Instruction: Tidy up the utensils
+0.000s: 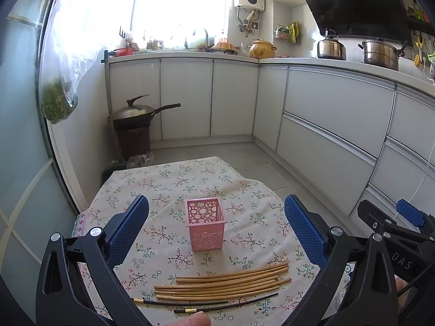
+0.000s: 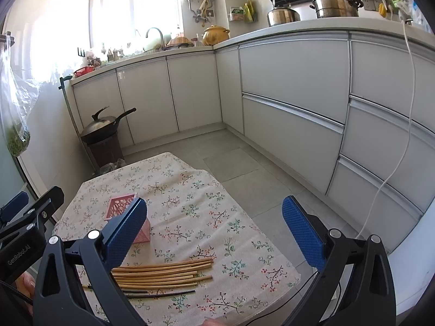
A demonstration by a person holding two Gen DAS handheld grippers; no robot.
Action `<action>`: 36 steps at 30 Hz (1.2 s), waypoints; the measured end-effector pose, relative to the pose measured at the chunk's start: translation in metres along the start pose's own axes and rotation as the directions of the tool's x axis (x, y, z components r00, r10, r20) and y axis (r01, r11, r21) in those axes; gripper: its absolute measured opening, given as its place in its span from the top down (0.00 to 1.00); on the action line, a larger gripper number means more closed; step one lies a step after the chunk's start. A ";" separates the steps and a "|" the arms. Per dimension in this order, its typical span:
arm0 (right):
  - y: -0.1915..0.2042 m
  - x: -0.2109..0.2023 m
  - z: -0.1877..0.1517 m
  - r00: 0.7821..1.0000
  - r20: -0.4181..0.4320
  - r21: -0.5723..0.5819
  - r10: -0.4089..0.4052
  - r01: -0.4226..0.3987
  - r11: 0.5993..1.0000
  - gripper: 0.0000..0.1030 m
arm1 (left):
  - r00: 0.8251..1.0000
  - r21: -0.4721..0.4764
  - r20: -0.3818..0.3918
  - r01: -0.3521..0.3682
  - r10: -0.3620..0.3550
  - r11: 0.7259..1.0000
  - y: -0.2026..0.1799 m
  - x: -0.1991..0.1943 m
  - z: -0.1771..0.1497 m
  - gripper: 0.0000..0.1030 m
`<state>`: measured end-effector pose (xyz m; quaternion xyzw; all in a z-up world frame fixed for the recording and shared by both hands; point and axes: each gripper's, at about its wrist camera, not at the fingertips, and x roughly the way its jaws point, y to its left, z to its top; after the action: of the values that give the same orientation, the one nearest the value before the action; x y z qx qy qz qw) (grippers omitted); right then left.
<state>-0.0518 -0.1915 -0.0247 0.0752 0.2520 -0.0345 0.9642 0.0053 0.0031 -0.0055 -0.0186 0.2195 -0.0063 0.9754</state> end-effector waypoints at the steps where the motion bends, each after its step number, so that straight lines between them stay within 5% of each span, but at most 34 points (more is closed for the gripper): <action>1: 0.000 0.000 0.000 1.000 -0.002 0.001 0.000 0.000 1.000 0.06 | 1.000 0.000 -0.001 0.000 0.000 1.000 0.000 0.000 -0.001 0.07; 36: 0.001 0.003 0.000 1.000 -0.022 0.004 -0.002 0.002 1.000 0.06 | 1.000 -0.005 -0.012 -0.009 0.009 1.000 0.002 0.004 -0.004 0.07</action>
<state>-0.0489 -0.1907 -0.0260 0.0771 0.2627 -0.0351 0.9612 0.0077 0.0051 -0.0108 -0.0199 0.2256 -0.0013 0.9740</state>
